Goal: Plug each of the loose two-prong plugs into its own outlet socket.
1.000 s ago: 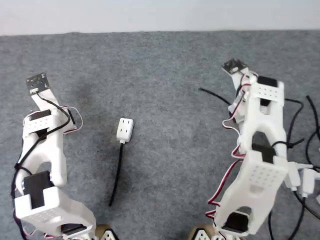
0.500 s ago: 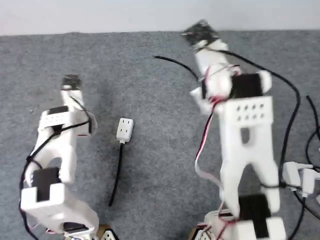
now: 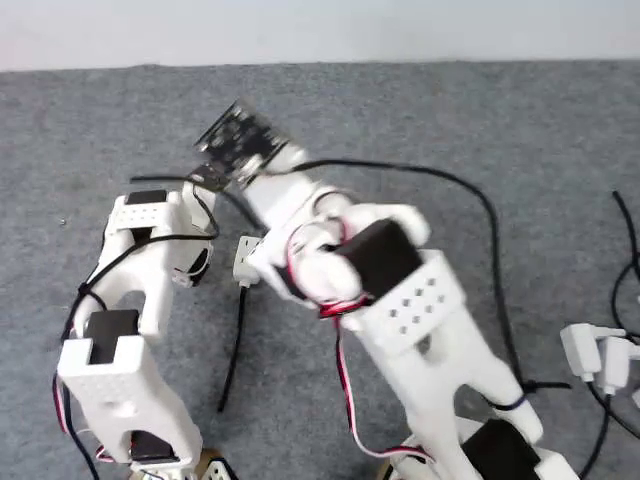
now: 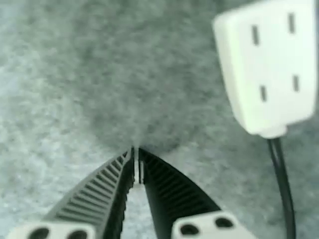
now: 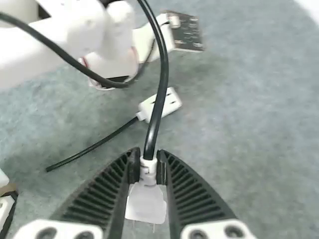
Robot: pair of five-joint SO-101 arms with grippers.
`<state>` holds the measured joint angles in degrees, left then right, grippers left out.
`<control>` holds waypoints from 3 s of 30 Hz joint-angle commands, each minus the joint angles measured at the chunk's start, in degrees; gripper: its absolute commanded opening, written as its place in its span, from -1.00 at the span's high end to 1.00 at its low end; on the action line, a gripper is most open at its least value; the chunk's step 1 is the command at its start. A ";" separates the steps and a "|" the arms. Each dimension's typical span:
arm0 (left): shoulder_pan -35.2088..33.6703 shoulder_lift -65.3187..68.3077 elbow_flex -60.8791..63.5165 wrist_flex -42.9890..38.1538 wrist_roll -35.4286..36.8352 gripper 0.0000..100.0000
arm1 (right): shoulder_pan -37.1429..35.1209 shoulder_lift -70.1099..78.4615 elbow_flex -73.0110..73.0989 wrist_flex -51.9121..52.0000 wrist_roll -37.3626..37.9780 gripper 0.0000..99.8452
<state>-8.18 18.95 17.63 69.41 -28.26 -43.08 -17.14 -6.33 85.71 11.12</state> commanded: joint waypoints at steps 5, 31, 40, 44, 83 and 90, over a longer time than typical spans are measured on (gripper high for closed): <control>2.81 -16.70 17.71 -12.40 -3.08 0.98 | -1.27 -2.15 12.57 -13.58 -0.62 0.98; 6.59 -44.48 44.44 -26.20 -9.23 0.98 | -1.27 2.86 17.14 -19.82 -0.62 0.98; 7.21 -46.33 46.29 -29.71 -5.98 0.97 | -1.10 3.47 17.41 -21.05 -1.49 0.98; 2.81 -46.42 46.29 -38.07 9.41 0.97 | 2.15 3.47 21.01 -27.91 -11.96 0.98; -5.01 -45.98 46.29 -51.43 32.18 0.97 | 8.31 26.59 14.42 -47.52 -29.45 0.98; -5.01 -45.98 46.29 -51.43 32.18 0.97 | 7.34 26.77 14.51 -46.29 -29.36 0.98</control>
<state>-12.66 -25.71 64.22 19.21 3.74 -35.52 10.29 11.60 38.86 -17.63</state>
